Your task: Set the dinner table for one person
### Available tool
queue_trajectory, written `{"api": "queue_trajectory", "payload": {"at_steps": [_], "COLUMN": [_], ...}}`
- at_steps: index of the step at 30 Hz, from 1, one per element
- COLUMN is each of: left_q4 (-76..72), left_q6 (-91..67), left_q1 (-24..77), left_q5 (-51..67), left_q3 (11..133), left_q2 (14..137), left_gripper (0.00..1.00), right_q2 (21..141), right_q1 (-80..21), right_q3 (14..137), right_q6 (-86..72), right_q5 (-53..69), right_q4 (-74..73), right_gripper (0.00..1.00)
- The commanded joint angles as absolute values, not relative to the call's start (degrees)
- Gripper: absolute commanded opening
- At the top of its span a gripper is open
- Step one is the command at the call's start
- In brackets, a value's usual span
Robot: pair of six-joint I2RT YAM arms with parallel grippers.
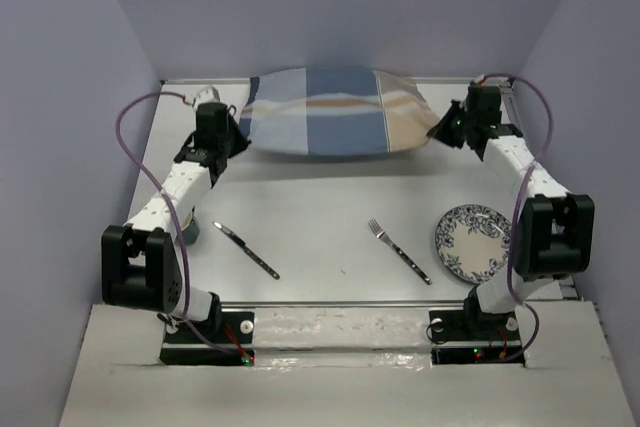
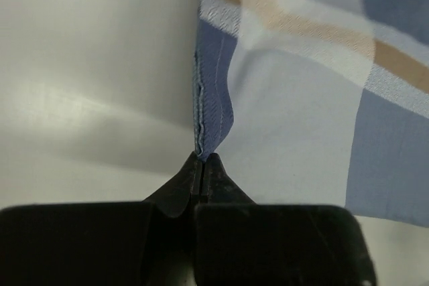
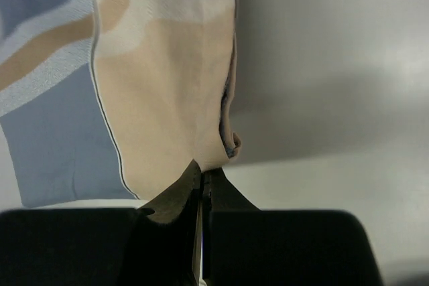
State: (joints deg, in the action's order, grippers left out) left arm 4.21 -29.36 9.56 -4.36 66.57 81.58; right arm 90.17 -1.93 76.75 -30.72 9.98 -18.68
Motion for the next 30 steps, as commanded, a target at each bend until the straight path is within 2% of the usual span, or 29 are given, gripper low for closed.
{"api": "queue_trajectory", "payload": {"at_steps": [1, 5, 11, 22, 25, 28, 29, 30], "left_q4": [-5.88, -9.48, -10.81, -8.53, -7.56, -6.86, -6.68, -6.51], "left_q6": [-32.08, -31.47, -31.73, -32.17, -31.82, -31.90, -31.99, -32.08], "left_q1": [8.26, 7.82, 7.21, 7.21, 7.21, 7.21, 7.21, 7.21], "left_q5": [-1.05, -0.26, 3.60, 1.76, 0.80, 0.61, 0.62, 0.79], "left_q3": [51.44, 40.72, 33.41, 32.34, 32.78, 32.52, 32.43, 32.34], "left_q2": [78.57, 79.62, 78.41, 76.99, 76.29, 74.80, 74.79, 74.10], "left_gripper": [0.00, 0.00, 0.00, 0.00, 0.01, 0.11, 0.17, 0.28], "right_q2": [90.35, 93.85, 94.49, 90.35, 89.12, 87.46, 87.10, 86.84], "right_q1": [-1.85, -1.85, -1.85, -1.85, -1.85, -1.85, -1.85, -1.85], "right_q3": [66.46, 60.22, 55.55, 46.23, 45.62, 46.23, 46.49, 46.93], "right_q6": [-32.34, -31.12, -31.29, -32.87, -32.78, -32.87, -32.78, -32.70], "right_q5": [12.22, 12.13, 13.27, 14.50, 14.06, 13.54, 13.54, 13.71], "right_q4": [-13.36, -12.39, -12.48, -12.66, -12.74, -13.27, -13.45, -13.80], "right_gripper": [0.00, 0.00, 0.00, 0.00, 0.06, 0.17, 0.21, 0.23]}}
